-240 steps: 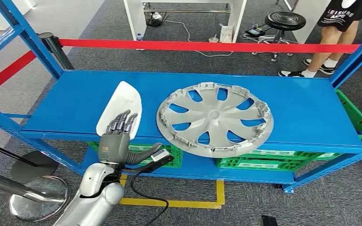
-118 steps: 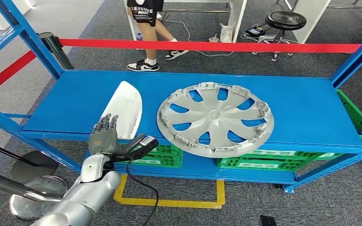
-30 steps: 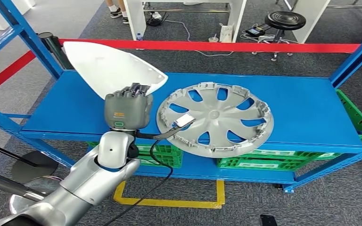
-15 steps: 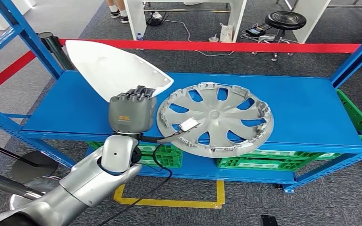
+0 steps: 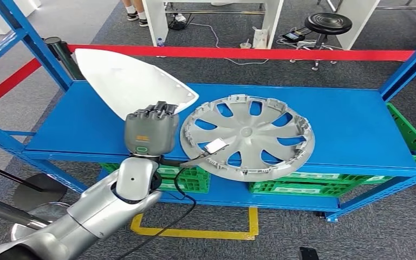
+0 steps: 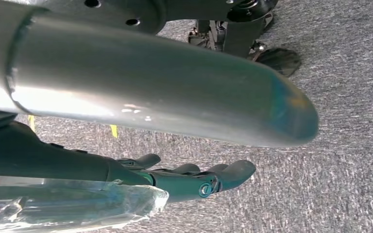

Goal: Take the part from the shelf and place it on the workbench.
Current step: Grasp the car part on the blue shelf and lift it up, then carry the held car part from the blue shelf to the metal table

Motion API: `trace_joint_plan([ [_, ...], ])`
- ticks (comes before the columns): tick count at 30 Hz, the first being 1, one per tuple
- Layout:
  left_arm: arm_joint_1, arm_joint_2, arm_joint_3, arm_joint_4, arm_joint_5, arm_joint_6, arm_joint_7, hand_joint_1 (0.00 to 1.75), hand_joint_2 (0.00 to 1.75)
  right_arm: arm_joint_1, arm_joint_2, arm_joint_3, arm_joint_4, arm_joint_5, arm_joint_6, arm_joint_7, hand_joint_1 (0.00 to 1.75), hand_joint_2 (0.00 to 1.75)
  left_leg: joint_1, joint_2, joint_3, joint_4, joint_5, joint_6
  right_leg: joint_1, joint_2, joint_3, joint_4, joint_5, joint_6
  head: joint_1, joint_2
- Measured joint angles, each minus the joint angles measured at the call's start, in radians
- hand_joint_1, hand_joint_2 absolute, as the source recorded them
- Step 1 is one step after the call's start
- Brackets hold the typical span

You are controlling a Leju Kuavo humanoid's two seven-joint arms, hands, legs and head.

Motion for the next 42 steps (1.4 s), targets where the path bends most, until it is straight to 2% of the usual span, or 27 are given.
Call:
trace_joint_plan([
  [12,-0.025,0.023,-0.056,-0.003,0.000,-0.003,0.043,1.75,1.75,0.000,0.000,-0.009,0.000,0.003,0.002,-0.001,0.00,0.00,0.000,0.000,0.000,0.000,0.000,0.000,0.000,0.000,0.000,0.000,0.000,0.000,0.000,0.000],
  [27,-0.034,0.032,-0.093,-0.004,0.000,-0.004,0.054,1.75,1.75,0.000,0.001,-0.014,0.000,0.003,0.003,-0.002,0.00,0.00,0.000,0.000,0.000,0.001,0.000,0.000,-0.001,0.000,0.000,0.000,0.000,0.000,0.000,0.000],
  [34,-0.024,0.032,-0.080,-0.004,0.000,-0.015,0.012,1.75,1.75,0.000,0.002,-0.018,0.000,0.008,0.003,-0.002,0.00,0.00,-0.005,0.000,0.000,0.002,-0.001,0.001,-0.006,0.000,0.000,0.000,0.002,0.003,0.000,0.000],
  [39,-0.003,0.032,-0.049,-0.002,0.000,-0.014,-0.009,1.75,1.75,0.000,0.007,-0.030,0.000,0.015,0.003,-0.001,0.00,0.00,-0.010,0.000,-0.003,0.008,-0.001,0.010,-0.010,0.000,0.000,-0.002,0.006,0.010,0.000,0.000],
  [42,0.010,0.031,-0.025,0.000,0.000,-0.008,-0.019,1.75,1.75,-0.001,0.009,-0.035,0.001,0.019,0.003,-0.001,0.00,0.00,-0.003,0.003,-0.001,-0.010,0.018,0.026,-0.008,0.000,-0.005,-0.004,0.004,0.022,0.000,0.000],
])
